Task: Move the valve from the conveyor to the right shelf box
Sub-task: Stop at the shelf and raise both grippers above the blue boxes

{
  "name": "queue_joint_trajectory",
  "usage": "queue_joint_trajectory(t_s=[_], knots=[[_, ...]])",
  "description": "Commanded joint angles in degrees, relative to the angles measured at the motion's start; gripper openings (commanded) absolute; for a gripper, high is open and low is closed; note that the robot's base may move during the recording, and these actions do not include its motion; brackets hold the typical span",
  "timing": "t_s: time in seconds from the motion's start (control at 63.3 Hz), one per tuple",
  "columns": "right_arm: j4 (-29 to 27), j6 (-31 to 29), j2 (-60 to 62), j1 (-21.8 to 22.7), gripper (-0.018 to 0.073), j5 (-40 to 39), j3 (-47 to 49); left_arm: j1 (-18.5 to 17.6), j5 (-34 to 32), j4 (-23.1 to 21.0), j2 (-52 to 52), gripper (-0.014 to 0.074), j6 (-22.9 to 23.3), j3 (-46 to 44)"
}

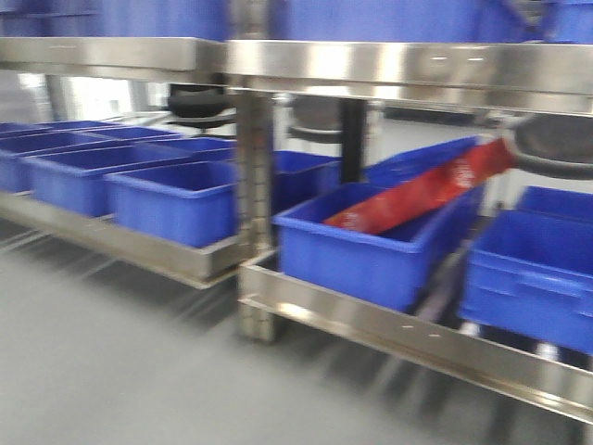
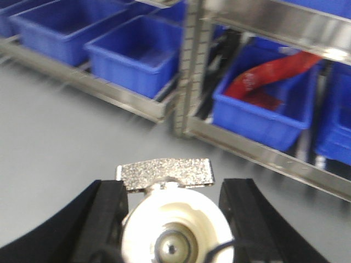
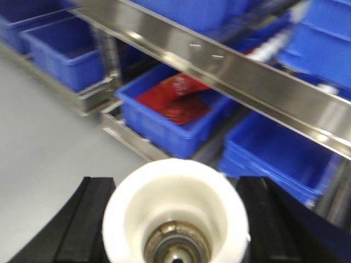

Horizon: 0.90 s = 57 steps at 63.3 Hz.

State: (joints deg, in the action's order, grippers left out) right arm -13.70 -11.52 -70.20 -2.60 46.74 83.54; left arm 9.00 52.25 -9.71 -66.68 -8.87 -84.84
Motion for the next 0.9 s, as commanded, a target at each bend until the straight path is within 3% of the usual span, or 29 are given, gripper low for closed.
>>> queue_joint_trajectory(t_s=[0.0, 0.884], knots=[[-0.06, -0.35, 0.64, 0.17, -0.0154, -3.96, 1.03, -0.02, -2.74, -0.77, 0.48, -0.0111, 0.46, -0.50], [-0.06, -0.35, 0.64, 0.17, -0.0154, -3.96, 1.03, -0.02, -2.74, -0.77, 0.48, -0.0111, 0.46, -0.50]])
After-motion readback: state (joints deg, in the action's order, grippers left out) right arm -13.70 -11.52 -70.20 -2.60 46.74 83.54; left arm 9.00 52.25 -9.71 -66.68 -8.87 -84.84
